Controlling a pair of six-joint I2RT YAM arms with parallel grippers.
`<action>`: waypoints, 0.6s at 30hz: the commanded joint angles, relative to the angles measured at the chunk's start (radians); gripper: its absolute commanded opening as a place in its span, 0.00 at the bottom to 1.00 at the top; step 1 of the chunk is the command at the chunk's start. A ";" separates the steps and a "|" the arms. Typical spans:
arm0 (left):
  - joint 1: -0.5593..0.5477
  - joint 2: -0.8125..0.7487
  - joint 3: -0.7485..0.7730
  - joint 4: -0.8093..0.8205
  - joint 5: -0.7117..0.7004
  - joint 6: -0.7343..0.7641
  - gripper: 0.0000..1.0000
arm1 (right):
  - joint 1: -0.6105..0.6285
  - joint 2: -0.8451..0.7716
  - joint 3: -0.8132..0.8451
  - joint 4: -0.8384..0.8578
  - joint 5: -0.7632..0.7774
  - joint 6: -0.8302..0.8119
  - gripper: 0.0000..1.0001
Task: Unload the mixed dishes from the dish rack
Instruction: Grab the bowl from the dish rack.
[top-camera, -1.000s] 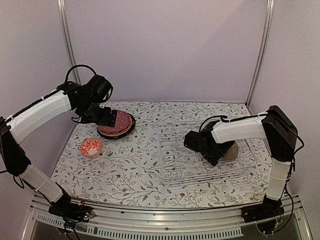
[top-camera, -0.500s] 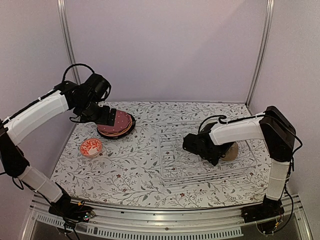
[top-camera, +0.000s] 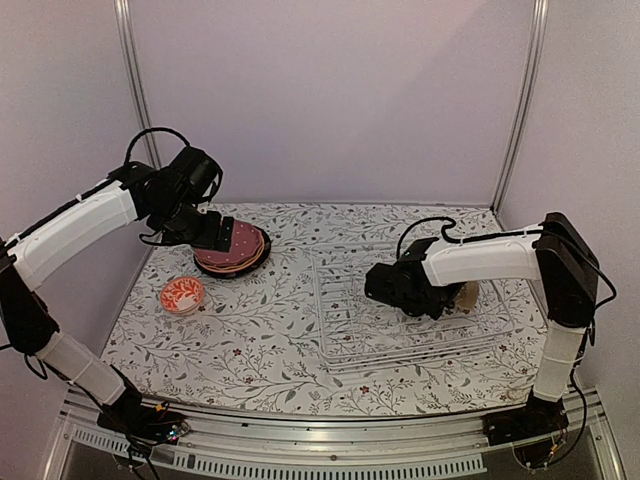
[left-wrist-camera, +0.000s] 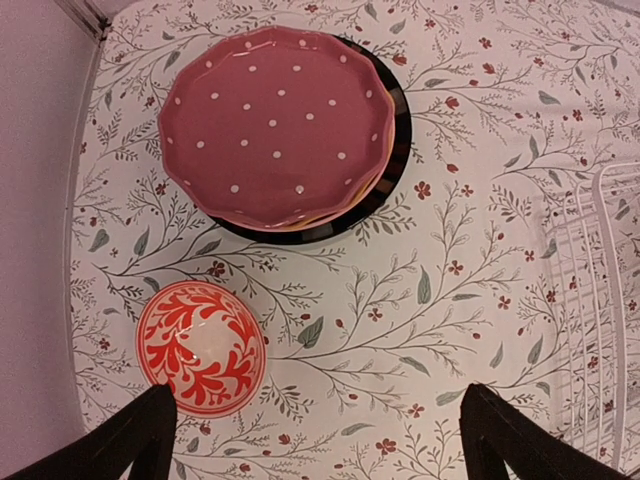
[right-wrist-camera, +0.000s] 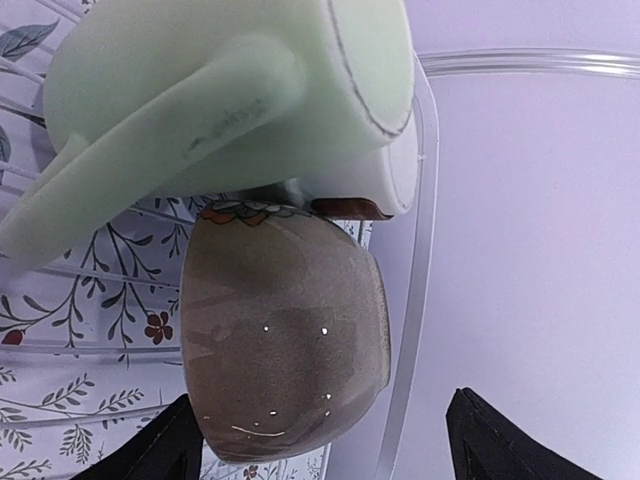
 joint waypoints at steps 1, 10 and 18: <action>-0.012 -0.012 0.014 0.016 0.019 -0.005 0.99 | -0.003 -0.032 -0.010 -0.054 0.094 0.043 0.79; -0.012 -0.007 0.012 0.024 0.034 -0.008 0.99 | -0.003 -0.022 -0.018 -0.056 0.152 0.044 0.63; -0.013 -0.009 0.015 0.024 0.040 -0.008 0.99 | -0.004 0.023 -0.027 -0.058 0.199 0.054 0.50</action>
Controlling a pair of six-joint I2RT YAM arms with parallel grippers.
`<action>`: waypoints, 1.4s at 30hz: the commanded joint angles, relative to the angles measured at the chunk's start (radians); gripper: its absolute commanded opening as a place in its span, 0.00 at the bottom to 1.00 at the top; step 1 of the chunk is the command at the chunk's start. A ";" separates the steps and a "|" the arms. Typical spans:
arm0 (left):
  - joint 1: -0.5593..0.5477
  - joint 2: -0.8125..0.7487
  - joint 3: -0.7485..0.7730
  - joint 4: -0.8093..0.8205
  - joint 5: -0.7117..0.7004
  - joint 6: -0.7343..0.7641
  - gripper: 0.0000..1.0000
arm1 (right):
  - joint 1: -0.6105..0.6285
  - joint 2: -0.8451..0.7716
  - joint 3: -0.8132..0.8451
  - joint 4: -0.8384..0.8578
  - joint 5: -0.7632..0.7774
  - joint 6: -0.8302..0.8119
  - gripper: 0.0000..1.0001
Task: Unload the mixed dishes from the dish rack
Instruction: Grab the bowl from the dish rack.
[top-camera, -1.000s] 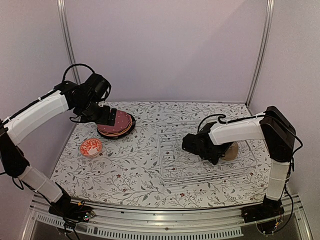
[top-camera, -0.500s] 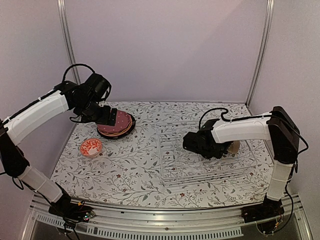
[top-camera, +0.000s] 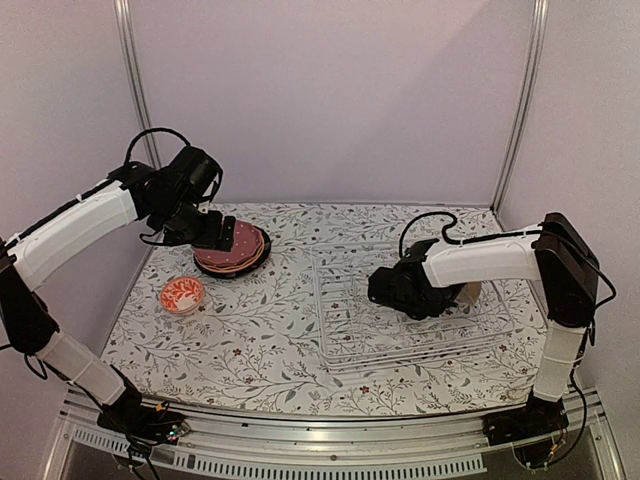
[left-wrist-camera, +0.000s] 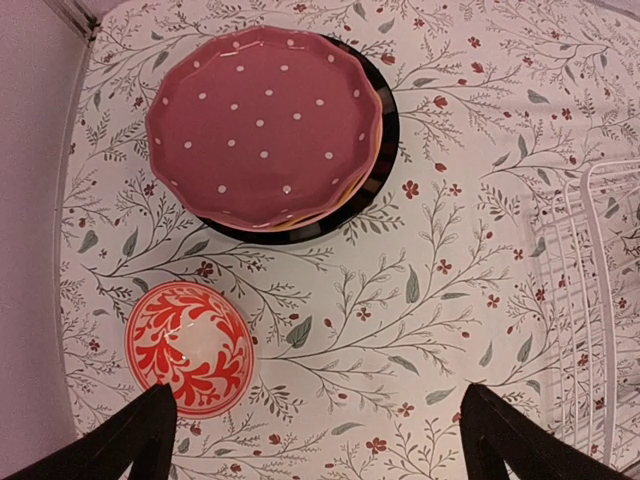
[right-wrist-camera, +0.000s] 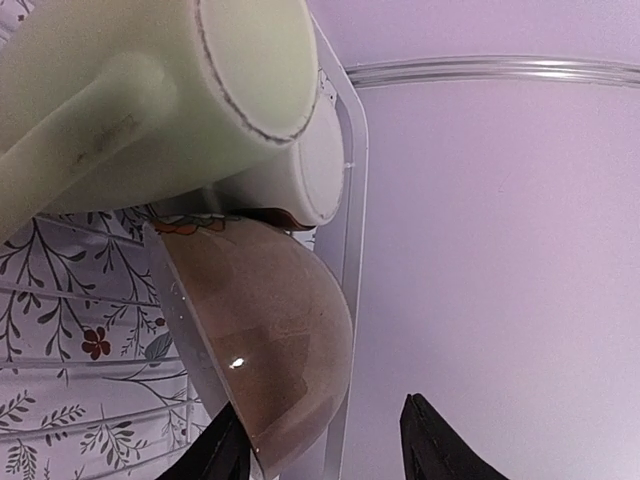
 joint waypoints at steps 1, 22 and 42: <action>-0.013 -0.008 0.016 0.014 0.014 -0.004 1.00 | -0.004 0.029 -0.015 -0.007 0.058 0.025 0.48; -0.013 0.003 0.023 0.026 0.029 -0.005 0.99 | -0.018 0.058 0.003 -0.104 0.108 0.087 0.14; -0.016 0.004 0.023 0.044 0.039 0.000 1.00 | -0.005 0.020 0.074 -0.335 0.125 0.310 0.00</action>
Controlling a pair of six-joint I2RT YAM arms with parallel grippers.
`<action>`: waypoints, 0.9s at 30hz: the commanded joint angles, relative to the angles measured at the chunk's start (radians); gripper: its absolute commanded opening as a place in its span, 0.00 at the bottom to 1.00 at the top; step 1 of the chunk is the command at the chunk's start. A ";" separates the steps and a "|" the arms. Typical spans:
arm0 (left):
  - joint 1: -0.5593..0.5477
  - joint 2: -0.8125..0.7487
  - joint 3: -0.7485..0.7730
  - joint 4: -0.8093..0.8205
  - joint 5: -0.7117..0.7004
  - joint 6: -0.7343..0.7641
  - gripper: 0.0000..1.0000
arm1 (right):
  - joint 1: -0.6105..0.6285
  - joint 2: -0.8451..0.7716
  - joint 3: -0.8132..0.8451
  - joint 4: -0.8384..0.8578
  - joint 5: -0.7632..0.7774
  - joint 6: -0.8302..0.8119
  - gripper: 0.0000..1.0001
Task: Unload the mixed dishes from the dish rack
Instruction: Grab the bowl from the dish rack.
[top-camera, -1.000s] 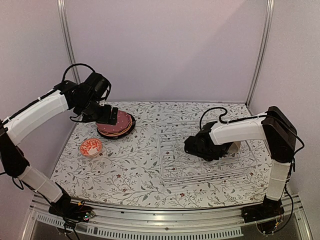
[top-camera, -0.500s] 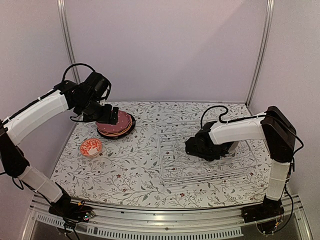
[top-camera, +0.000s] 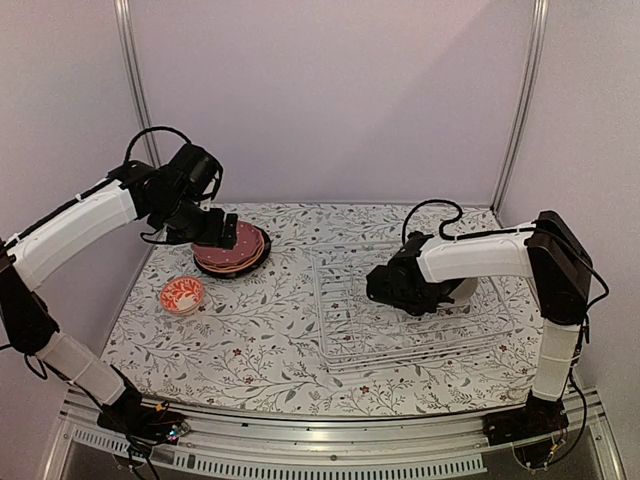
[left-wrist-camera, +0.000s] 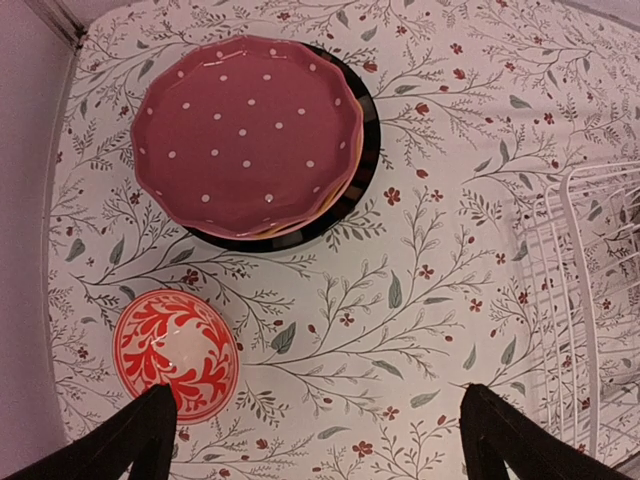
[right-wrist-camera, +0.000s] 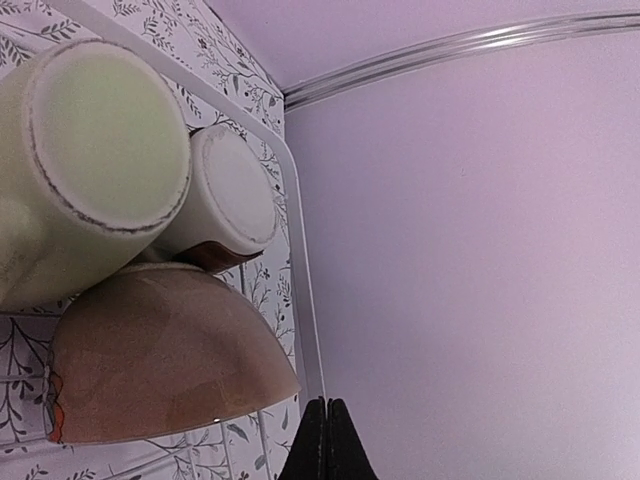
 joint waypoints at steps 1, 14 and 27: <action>-0.014 0.005 0.015 0.028 0.016 0.000 1.00 | 0.006 -0.033 0.010 -0.219 0.003 0.045 0.00; -0.016 -0.015 0.010 0.039 0.026 0.005 1.00 | 0.004 -0.159 -0.092 0.034 -0.176 -0.229 0.66; -0.016 -0.034 0.012 0.051 0.049 0.013 1.00 | -0.134 -0.299 -0.200 0.441 -0.349 -0.627 0.66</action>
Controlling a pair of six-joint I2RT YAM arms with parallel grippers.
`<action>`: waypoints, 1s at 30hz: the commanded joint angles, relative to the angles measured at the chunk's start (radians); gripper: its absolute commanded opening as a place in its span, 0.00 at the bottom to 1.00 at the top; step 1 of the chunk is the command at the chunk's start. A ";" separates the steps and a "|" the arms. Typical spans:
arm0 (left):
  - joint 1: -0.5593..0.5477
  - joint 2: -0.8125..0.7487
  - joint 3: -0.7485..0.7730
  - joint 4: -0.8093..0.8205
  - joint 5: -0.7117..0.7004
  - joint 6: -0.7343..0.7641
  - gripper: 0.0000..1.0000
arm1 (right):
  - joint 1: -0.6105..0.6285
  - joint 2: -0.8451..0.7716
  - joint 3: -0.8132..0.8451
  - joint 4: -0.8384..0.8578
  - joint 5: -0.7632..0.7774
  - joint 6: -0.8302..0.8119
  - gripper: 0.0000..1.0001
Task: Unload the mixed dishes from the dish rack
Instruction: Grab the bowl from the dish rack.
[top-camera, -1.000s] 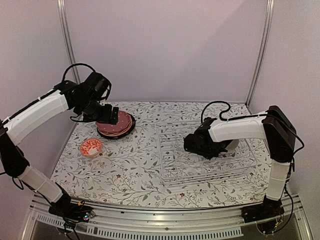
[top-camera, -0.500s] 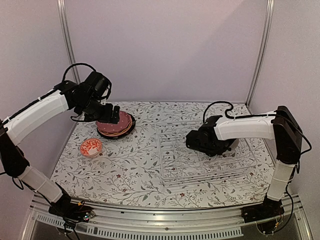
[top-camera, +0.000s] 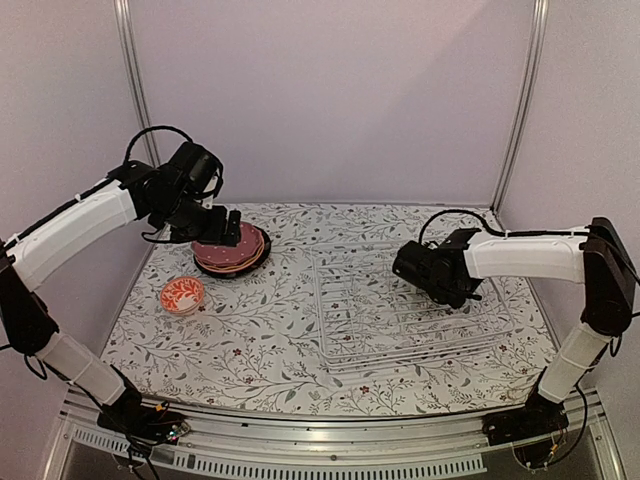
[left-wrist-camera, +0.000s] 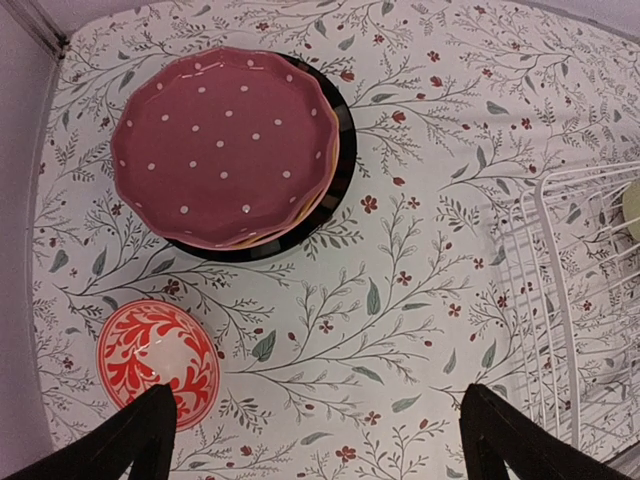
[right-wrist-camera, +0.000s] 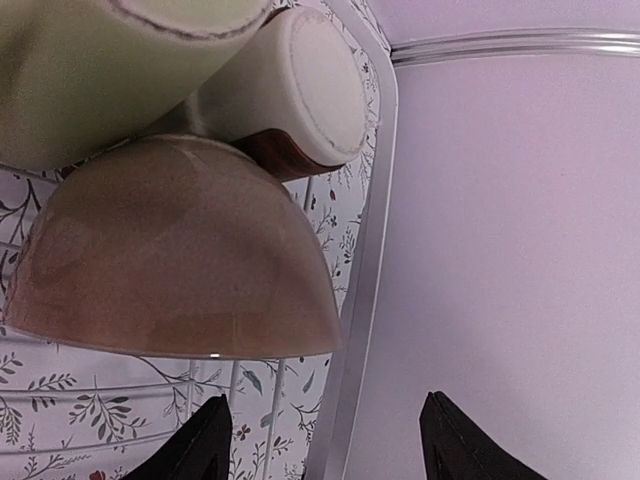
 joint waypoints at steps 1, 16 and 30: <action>-0.013 -0.034 0.010 0.021 0.017 0.011 1.00 | -0.060 -0.058 -0.020 0.169 -0.087 -0.167 0.65; -0.013 -0.038 0.006 0.035 0.029 0.010 1.00 | -0.143 -0.010 -0.001 0.337 -0.191 -0.389 0.38; -0.013 -0.049 0.006 0.035 0.027 0.018 1.00 | -0.176 -0.013 0.002 0.303 -0.221 -0.364 0.00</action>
